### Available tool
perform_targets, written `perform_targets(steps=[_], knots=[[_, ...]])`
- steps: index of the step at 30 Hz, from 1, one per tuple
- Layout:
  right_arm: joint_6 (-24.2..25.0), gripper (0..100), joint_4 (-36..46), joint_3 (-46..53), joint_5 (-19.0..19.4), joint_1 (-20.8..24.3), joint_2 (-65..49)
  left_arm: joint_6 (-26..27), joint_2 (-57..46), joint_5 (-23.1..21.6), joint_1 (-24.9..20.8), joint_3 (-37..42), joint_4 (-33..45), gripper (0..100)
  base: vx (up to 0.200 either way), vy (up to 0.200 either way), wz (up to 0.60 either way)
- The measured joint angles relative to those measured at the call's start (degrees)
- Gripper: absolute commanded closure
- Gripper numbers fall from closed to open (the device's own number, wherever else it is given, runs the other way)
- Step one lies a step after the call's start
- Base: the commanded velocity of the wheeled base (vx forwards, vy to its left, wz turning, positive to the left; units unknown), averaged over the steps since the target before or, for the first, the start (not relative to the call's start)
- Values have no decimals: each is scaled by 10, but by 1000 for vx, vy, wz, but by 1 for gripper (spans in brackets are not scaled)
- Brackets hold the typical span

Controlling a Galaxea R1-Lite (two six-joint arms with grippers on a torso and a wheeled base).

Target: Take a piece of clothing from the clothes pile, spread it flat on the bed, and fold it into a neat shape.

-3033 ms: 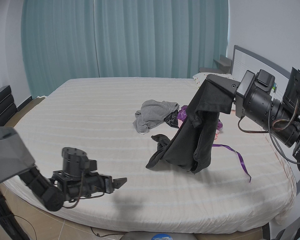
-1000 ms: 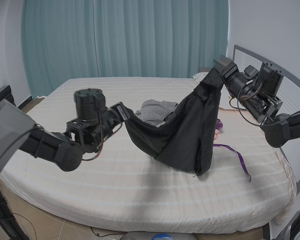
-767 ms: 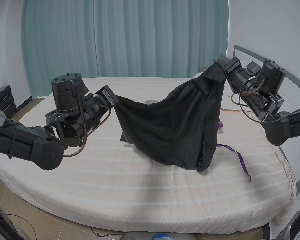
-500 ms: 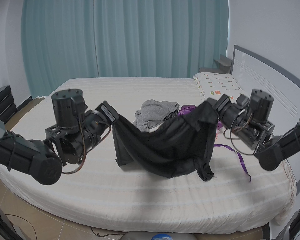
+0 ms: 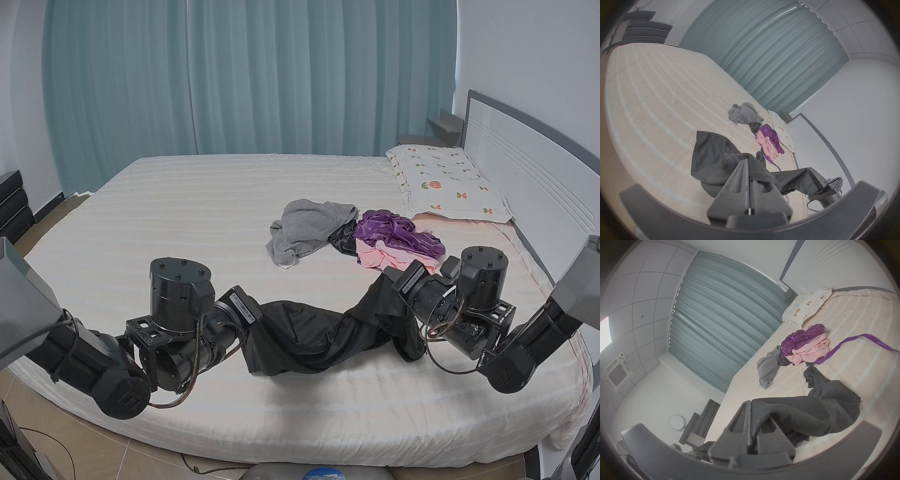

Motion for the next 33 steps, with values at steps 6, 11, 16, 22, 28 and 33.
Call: perform_targets(steps=[6, 11, 16, 22, 28, 33], knots=[[-1, 100, -2, 14, -4, 11, 6, -29, 5, -11, 2, 15, 0, 100, -200, 0, 0], [-4, 100, -3, 21, -4, 15, 7, -34, 7, -15, 3, 18, 0, 100, -120, 0, 0], [-4, 100, -3, 23, -4, 17, 8, -50, 7, -16, 5, 19, -4, 100, 0, 0, 0], [-5, 100, -3, 23, -5, 20, 9, -60, 9, -16, 5, 23, -42, 100, 0, 0, 0], [-13, 100, -3, 24, -5, 25, 10, -63, 6, -25, 4, 31, -52, 100, 0, 33, 0], [-21, 100, -4, 25, -16, 28, 10, -64, -2, -34, 7, 31, -53, 100, 0, 200, 0]])
